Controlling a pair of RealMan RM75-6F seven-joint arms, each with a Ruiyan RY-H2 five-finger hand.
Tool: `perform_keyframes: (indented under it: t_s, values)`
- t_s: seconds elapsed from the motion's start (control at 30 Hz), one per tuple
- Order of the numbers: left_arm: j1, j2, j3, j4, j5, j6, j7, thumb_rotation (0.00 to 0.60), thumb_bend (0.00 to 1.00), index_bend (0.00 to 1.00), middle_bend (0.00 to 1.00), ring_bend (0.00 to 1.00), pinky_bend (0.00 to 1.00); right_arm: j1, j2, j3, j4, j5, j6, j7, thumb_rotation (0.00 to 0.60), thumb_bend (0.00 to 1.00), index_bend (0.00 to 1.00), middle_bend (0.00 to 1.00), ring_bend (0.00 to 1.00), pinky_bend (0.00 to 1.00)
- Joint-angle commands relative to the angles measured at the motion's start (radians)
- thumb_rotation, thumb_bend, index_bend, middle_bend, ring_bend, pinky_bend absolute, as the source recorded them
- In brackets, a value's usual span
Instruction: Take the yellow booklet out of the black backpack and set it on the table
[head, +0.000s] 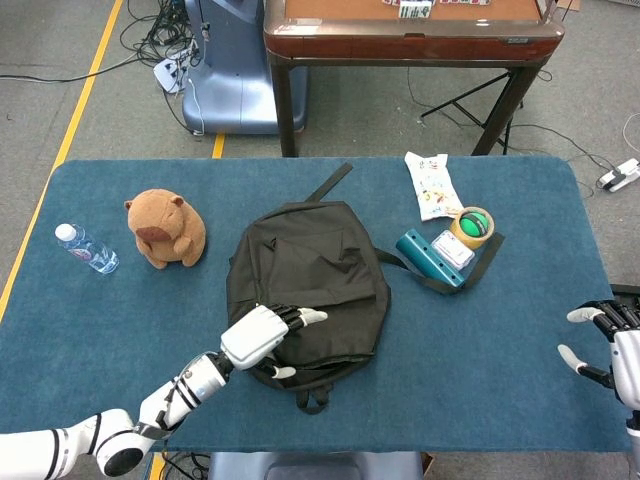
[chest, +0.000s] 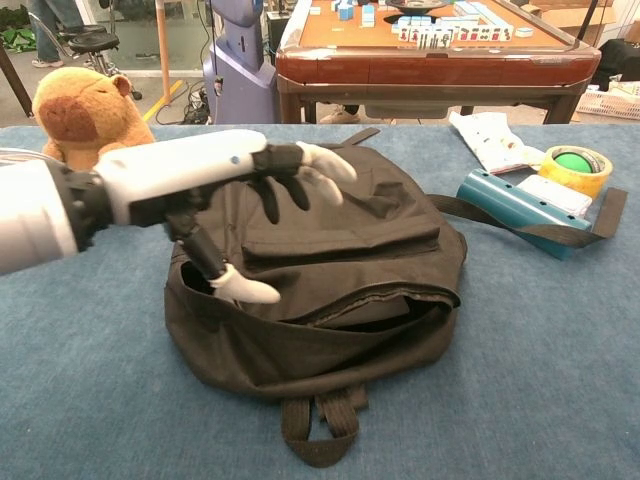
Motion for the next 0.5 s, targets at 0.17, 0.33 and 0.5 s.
perform_keyframes:
  t_s: [0.17, 0.33, 0.5]
  values:
    - [-0.072, -0.109, -0.030, 0.045, -0.078, -0.033, 0.104, 0.600, 0.18, 0.14, 0.22, 0.24, 0.30, -0.002, 0.003, 0.000, -0.001, 0.006, -0.003, -0.002, 0.600, 0.14, 0.43, 0.38, 0.27, 0.32]
    - [-0.117, -0.177, -0.050, 0.099, -0.143, -0.050, 0.178, 0.600, 0.18, 0.14, 0.22, 0.24, 0.30, -0.005, 0.006, 0.002, 0.000, 0.013, -0.004, -0.001, 0.600, 0.14, 0.43, 0.38, 0.27, 0.32]
    - [-0.148, -0.222, -0.062, 0.132, -0.223, -0.067, 0.219, 0.600, 0.18, 0.15, 0.22, 0.24, 0.30, -0.007, 0.008, 0.004, 0.006, 0.019, -0.003, 0.005, 0.600, 0.14, 0.43, 0.38, 0.27, 0.32]
